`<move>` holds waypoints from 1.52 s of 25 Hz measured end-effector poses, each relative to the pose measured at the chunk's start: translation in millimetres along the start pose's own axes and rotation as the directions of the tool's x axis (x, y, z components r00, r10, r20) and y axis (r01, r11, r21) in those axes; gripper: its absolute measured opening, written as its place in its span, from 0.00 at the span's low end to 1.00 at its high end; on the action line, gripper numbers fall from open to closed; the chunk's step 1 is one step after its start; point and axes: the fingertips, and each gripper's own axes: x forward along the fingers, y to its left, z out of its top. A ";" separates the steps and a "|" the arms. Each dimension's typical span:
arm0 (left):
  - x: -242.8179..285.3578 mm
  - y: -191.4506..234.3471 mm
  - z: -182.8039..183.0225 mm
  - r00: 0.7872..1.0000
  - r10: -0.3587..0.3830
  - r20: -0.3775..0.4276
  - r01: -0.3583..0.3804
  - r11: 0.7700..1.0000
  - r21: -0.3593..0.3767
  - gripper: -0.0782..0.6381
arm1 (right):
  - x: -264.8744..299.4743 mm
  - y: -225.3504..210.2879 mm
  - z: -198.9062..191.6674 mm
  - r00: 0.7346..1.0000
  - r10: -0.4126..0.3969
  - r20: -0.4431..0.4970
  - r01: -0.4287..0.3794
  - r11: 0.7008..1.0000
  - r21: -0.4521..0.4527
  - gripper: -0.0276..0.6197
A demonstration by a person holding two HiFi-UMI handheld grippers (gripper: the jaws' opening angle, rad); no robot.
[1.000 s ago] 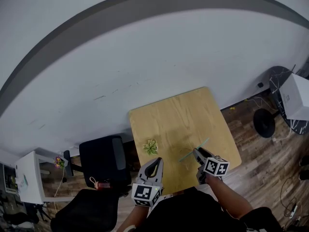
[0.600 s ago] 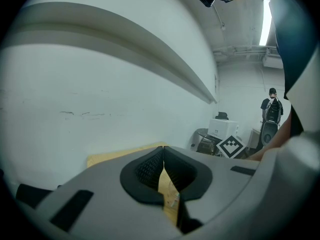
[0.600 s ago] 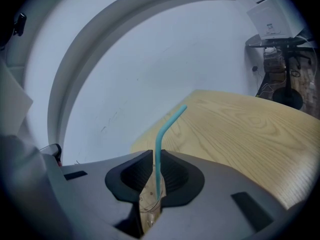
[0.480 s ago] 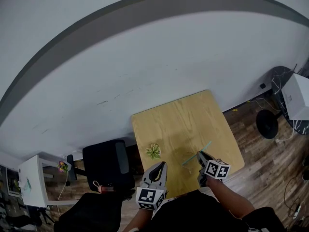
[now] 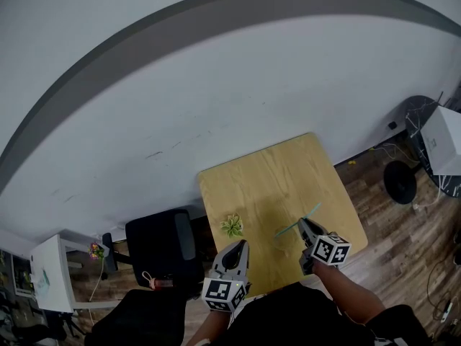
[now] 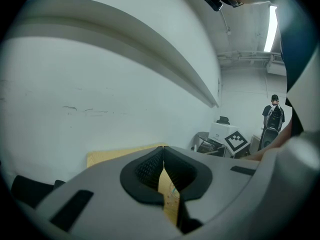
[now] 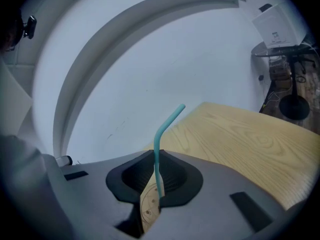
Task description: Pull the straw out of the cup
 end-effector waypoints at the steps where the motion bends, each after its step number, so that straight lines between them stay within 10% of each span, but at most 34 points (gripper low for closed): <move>1: -0.5 1.1 -0.6 1.000 0.000 0.001 0.000 1.000 -0.001 0.14 | -0.6 4.4 4.5 1.000 0.006 0.006 -0.005 1.000 -0.025 0.12; 7: -0.1 6.5 1.0 1.000 0.004 0.016 -0.004 1.000 0.000 0.14 | -12.6 41.8 42.3 0.996 0.045 0.071 -0.025 0.965 -0.260 0.12; 23: -5.2 7.9 8.5 0.999 0.018 0.030 -0.018 1.000 0.011 0.14 | -65.1 149.3 150.9 0.931 0.211 0.298 0.059 0.720 -0.692 0.12; 38: -4.2 2.9 19.7 0.998 0.013 0.056 -0.016 0.999 0.047 0.14 | -77.8 177.7 143.4 0.917 0.260 0.302 0.043 0.689 -0.723 0.11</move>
